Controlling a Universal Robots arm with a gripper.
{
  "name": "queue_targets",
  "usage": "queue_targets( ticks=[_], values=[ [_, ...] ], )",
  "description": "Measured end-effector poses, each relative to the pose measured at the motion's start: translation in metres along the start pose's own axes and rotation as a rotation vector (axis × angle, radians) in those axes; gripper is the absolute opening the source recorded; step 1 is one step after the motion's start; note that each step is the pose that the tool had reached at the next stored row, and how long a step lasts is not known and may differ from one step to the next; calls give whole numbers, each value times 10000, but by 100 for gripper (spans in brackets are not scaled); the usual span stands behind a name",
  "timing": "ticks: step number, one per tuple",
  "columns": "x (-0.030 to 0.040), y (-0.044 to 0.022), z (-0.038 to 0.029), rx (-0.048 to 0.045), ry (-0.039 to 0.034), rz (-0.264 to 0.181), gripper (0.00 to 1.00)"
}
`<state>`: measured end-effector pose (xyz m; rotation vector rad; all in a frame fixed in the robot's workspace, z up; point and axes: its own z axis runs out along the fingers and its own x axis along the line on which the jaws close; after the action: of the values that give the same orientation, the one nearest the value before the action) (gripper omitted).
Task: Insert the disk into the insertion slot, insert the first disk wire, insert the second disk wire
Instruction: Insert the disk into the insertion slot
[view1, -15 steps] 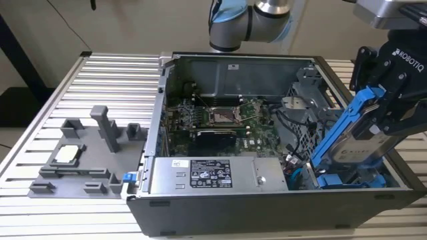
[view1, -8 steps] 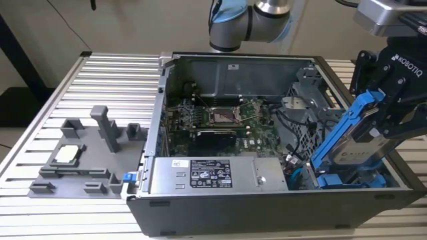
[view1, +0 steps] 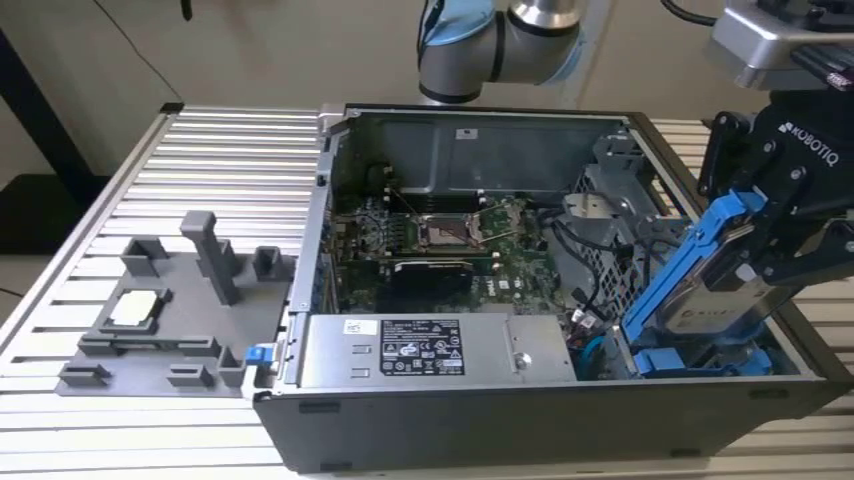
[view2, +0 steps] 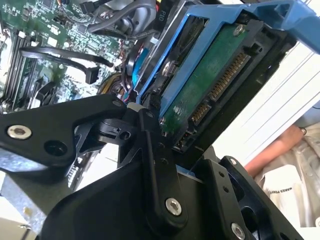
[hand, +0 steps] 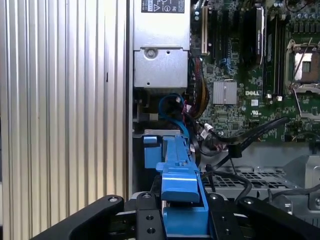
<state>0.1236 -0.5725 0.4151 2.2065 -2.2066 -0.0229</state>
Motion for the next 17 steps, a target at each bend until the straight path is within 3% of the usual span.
queue_targets(
  ticks=[5,17],
  values=[
    [0,-13,59,0,0,1,33],
    [-1,-22,277,-5,-1,0,33]
  ],
)
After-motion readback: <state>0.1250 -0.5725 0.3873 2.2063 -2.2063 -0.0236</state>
